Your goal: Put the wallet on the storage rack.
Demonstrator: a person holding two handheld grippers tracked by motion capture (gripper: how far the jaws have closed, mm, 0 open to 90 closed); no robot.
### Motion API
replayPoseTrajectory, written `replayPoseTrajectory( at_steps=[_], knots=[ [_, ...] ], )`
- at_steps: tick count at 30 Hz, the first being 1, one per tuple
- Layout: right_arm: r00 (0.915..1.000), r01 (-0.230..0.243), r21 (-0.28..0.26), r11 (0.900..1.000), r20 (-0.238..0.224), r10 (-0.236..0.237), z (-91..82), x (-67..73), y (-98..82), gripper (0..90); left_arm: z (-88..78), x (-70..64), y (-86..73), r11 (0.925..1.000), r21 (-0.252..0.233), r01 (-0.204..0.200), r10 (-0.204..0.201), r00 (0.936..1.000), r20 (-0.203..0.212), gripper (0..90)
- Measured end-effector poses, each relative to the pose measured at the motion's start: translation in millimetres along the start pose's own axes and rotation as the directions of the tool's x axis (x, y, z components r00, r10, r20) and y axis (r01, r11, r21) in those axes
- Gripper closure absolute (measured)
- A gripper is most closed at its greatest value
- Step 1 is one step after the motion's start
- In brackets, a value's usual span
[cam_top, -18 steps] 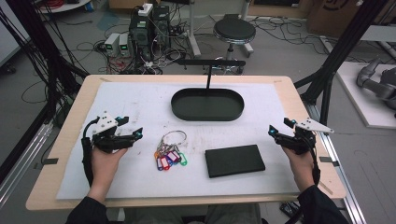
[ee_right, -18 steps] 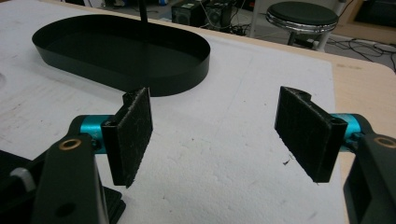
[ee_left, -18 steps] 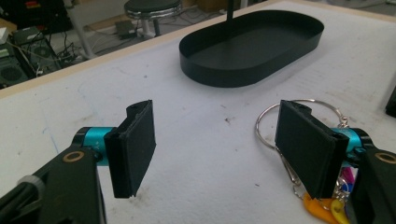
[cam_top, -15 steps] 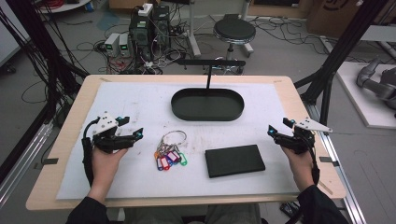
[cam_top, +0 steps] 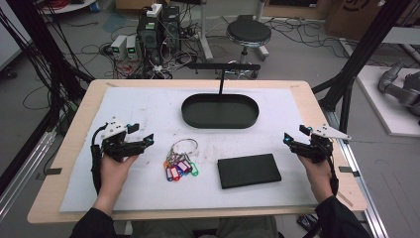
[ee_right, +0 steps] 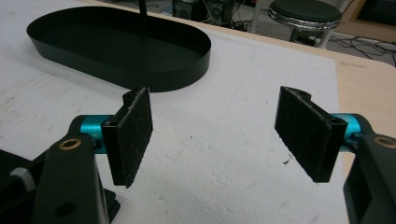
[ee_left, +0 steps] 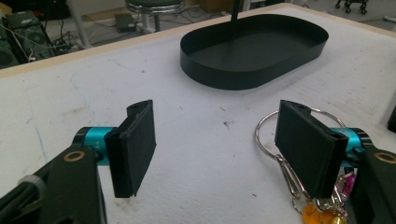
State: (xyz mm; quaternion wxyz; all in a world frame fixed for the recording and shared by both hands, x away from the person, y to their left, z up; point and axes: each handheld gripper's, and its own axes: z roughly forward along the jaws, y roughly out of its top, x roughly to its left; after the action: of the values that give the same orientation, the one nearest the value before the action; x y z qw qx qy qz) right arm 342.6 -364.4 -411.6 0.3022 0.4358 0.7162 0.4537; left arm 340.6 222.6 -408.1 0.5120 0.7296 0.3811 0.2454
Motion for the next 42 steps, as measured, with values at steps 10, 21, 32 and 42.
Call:
replayPoseTrajectory(
  at_steps=[10,21,32,42],
  knots=[
    [1.0,0.001,0.005,1.0,-0.001,-0.001,-1.5,1.7,0.0,28.2,15.0,-6.8,8.9,0.9996,-0.007,0.029,-0.028,0.9983,0.05,36.3],
    [1.0,-0.002,0.006,1.0,0.0,0.002,-1.2,2.0,-0.7,28.2,29.1,-10.7,15.4,0.9988,0.019,0.044,-0.045,0.9982,0.041,34.1],
    [1.0,-0.001,0.014,1.0,-0.003,0.001,3.3,3.8,-0.4,28.2,43.1,-17.7,15.1,0.9969,0.073,0.03,-0.036,0.9959,0.083,43.9],
    [1.0,0.001,0.019,1.0,-0.006,-0.001,2.8,4.0,-0.5,28.2,58.4,-22.4,5.0,0.9833,0.181,0.019,-0.04,0.9928,0.113,53.4]
  ],
)
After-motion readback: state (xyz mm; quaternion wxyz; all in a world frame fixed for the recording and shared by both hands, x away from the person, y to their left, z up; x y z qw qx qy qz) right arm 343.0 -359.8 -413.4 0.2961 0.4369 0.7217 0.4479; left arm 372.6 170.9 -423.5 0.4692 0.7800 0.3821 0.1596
